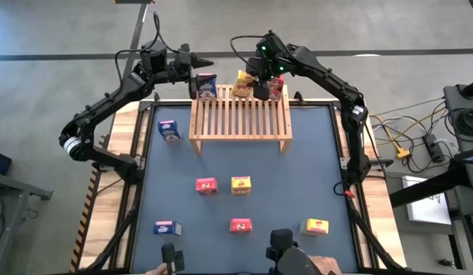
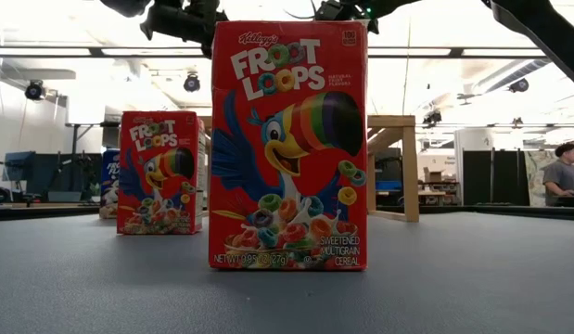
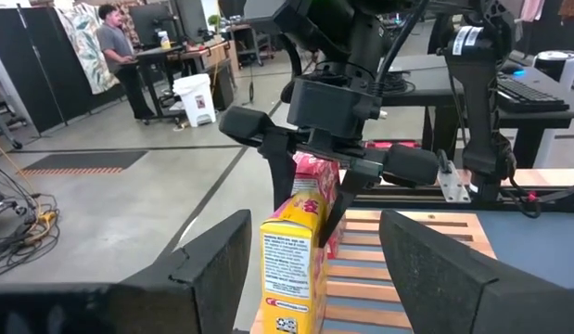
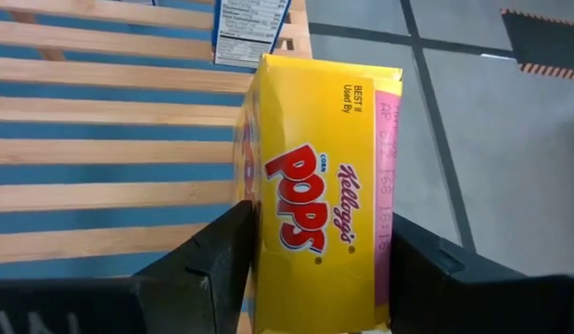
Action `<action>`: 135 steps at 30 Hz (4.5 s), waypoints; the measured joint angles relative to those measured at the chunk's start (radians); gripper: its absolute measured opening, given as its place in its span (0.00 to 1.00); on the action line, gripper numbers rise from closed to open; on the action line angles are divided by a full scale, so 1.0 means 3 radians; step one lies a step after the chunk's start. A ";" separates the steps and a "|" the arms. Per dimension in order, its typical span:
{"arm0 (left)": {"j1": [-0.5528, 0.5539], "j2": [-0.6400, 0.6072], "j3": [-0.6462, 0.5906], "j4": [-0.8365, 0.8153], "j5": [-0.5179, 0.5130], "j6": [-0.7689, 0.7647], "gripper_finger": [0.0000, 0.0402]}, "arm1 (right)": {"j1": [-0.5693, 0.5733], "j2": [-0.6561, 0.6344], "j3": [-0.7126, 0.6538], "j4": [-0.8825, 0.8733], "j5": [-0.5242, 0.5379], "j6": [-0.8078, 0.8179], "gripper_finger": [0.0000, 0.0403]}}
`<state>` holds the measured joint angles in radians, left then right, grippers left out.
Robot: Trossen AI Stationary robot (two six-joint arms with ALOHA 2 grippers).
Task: Stack cereal on shelf
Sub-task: Put the top yellow cereal box on the shelf
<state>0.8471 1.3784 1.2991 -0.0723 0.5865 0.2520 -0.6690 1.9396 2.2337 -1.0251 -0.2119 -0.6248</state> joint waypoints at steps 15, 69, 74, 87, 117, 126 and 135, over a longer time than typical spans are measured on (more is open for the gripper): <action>0.0000 0.0000 0.0000 -0.0011 0.0000 0.0017 0.55 | 0.0020 -0.0013 0.0005 -0.0040 0.0019 -0.0134 0.40; 0.0000 0.0001 -0.0006 -0.0013 -0.0001 0.0003 0.55 | 0.0078 0.0022 0.0173 -0.0134 0.0132 -0.0190 0.48; 0.0000 0.0001 -0.0006 -0.0013 -0.0001 0.0003 0.55 | 0.0078 0.0022 0.0172 -0.0131 0.0130 -0.0191 0.46; 0.0000 0.0003 -0.0006 -0.0013 -0.0001 0.0003 0.55 | 0.0101 0.0023 0.0170 -0.0019 0.0086 -0.0218 0.36; 0.0001 0.0149 -0.0008 0.0061 -0.0001 0.0003 0.55 | 0.0154 0.0118 0.0175 0.0006 -0.0104 -0.0073 0.37; 0.0001 0.0146 -0.0008 0.0032 0.0000 0.0003 0.55 | 0.0134 0.0094 0.0178 0.0008 -0.0106 -0.0072 0.38; 0.0001 0.0146 -0.0008 0.0034 0.0000 0.0003 0.55 | 0.0134 0.0094 0.0201 0.0025 -0.0097 0.0014 0.53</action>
<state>0.8474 1.4223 1.2968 -0.0620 0.5865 0.2527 -0.6289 1.9678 2.2940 -1.0177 -0.2410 -0.6205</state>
